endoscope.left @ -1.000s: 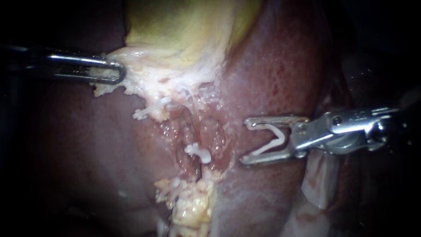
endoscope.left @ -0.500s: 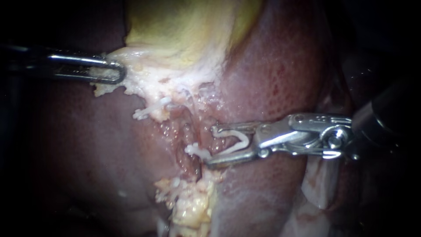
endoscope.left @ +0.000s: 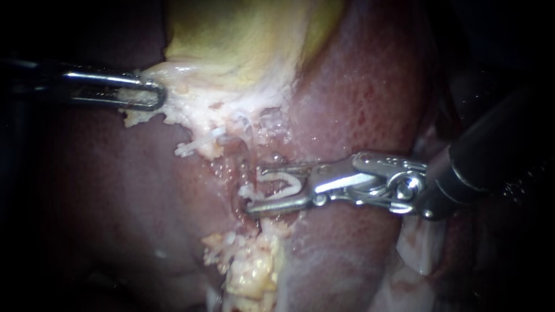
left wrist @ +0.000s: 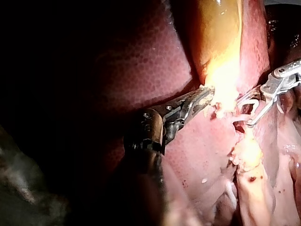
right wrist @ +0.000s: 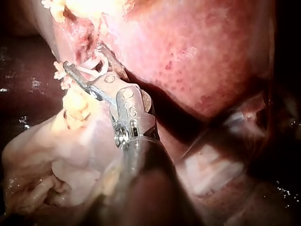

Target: Clipping second clip right tube

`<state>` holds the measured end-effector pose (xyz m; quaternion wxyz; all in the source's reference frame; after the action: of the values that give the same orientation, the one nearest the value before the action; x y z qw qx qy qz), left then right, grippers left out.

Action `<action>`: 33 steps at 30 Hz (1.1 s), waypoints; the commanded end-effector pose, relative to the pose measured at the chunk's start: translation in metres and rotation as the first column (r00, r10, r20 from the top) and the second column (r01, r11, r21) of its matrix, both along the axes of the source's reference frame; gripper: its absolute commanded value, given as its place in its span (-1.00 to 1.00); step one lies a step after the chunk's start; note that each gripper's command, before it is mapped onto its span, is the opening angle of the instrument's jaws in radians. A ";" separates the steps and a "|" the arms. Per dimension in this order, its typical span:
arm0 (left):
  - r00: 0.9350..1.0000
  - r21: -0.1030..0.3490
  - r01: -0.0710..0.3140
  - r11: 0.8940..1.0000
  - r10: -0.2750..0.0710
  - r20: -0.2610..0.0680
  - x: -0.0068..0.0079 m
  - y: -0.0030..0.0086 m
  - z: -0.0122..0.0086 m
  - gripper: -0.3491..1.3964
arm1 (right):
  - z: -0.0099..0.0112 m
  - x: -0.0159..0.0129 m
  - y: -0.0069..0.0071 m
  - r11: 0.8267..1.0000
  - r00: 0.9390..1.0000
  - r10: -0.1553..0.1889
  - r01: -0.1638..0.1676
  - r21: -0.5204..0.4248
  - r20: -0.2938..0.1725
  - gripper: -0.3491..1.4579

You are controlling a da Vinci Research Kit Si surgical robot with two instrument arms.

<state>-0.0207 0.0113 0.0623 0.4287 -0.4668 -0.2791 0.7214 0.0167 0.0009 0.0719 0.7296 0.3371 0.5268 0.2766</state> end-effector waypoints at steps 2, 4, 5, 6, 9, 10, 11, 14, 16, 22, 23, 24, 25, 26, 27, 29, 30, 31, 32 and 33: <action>1.000 0.000 0.000 1.000 0.000 -0.001 0.0000 0.0000 0.0000 -1.00 | 0.0000 0.0003 0.0000 1.000 1.000 0.001 -0.001 0.011 -0.029 -0.09; 1.000 0.000 0.001 1.000 -0.001 -0.001 0.0000 0.0000 0.0000 -1.00 | 0.0000 0.0006 0.0000 1.000 0.999 0.003 -0.001 0.024 -0.054 -0.09; 1.000 0.000 0.001 1.000 -0.001 -0.001 -0.0001 0.0000 0.0000 -1.00 | 0.0000 0.0007 0.0000 1.000 0.998 0.002 0.000 0.030 -0.064 -0.09; 1.000 0.000 0.001 1.000 -0.001 -0.001 -0.0001 0.0000 0.0000 -1.00 | -0.0001 0.0008 0.0000 0.999 0.997 0.001 0.001 0.037 -0.074 -0.09; 1.000 0.000 0.001 1.000 -0.001 -0.001 -0.0001 0.0000 0.0000 -1.00 | -0.0002 0.0010 -0.0001 0.999 0.995 -0.013 0.018 0.049 -0.097 -0.09; 1.000 0.000 0.001 1.000 -0.001 -0.001 -0.0001 0.0000 0.0000 -1.00 | -0.0002 0.0010 -0.0001 0.998 0.995 -0.018 0.023 0.055 -0.103 -0.10; 1.000 0.000 0.001 1.000 -0.001 -0.001 -0.0001 0.0000 0.0000 -1.00 | -0.0003 0.0010 -0.0002 0.998 0.994 -0.027 0.034 0.055 -0.108 -0.10; 1.000 0.000 0.001 1.000 -0.001 -0.001 -0.0001 0.0000 0.0000 -1.00 | -0.0006 0.0010 -0.0005 0.996 0.992 -0.050 0.057 0.061 -0.120 -0.11; 1.000 0.000 0.001 1.000 -0.001 -0.001 -0.0001 0.0000 0.0000 -1.00 | -0.0009 0.0010 -0.0007 0.995 0.990 -0.060 0.069 0.066 -0.125 -0.12; 1.000 0.000 0.001 1.000 -0.001 -0.001 -0.0001 0.0000 0.0000 -1.00 | -0.0021 0.0012 -0.0013 0.994 0.987 -0.068 0.080 0.076 -0.147 -0.13; 1.000 0.000 0.001 1.000 -0.001 -0.001 -0.0001 0.0000 0.0000 -1.00 | -0.0023 0.0012 -0.0013 0.994 0.987 -0.069 0.081 0.077 -0.148 -0.13; 1.000 0.000 0.001 1.000 -0.001 -0.001 -0.0001 0.0000 0.0000 -1.00 | -0.0024 0.0012 -0.0013 0.994 0.987 -0.069 0.081 0.077 -0.148 -0.13; 1.000 0.000 0.001 1.000 -0.001 -0.001 -0.0001 0.0000 0.0000 -1.00 | -0.0025 0.0012 -0.0012 0.994 0.986 -0.068 0.080 0.078 -0.151 -0.14; 1.000 0.000 0.001 1.000 -0.001 -0.001 -0.0001 0.0000 0.0000 -1.00 | -0.0026 0.0012 -0.0012 0.994 0.986 -0.068 0.080 0.078 -0.151 -0.14; 1.000 0.000 0.001 1.000 -0.001 -0.001 -0.0001 0.0000 0.0000 -1.00 | -0.0027 0.0012 -0.0012 0.994 0.986 -0.068 0.080 0.079 -0.151 -0.15; 1.000 0.000 0.001 1.000 -0.001 -0.001 -0.0001 0.0000 0.0000 -1.00 | -0.0027 0.0011 -0.0011 0.994 0.986 -0.068 0.081 0.079 -0.152 -0.18; 1.000 0.000 0.001 1.000 -0.001 -0.001 -0.0001 0.0000 0.0000 -1.00 | -0.0027 0.0010 -0.0011 0.994 0.986 -0.069 0.081 0.079 -0.152 -0.21; 1.000 0.000 0.001 1.000 -0.001 -0.001 -0.0001 0.0000 0.0000 -1.00 | -0.0027 0.0009 -0.0011 0.993 0.986 -0.069 0.082 0.079 -0.152 -0.23; 1.000 0.000 0.001 1.000 -0.001 -0.001 -0.0001 0.0000 0.0000 -1.00 | -0.0027 0.0008 -0.0011 0.994 0.986 -0.065 0.078 0.079 -0.153 -0.25; 1.000 0.000 0.001 1.000 -0.001 -0.001 -0.0001 0.0000 0.0000 -1.00 | -0.0027 0.0008 -0.0011 0.994 0.986 -0.063 0.076 0.079 -0.152 -0.31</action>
<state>-0.0208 0.0112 0.0624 0.4293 -0.4665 -0.2788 0.7214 0.0174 -0.0002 0.0692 0.6821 0.4062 0.5560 0.2462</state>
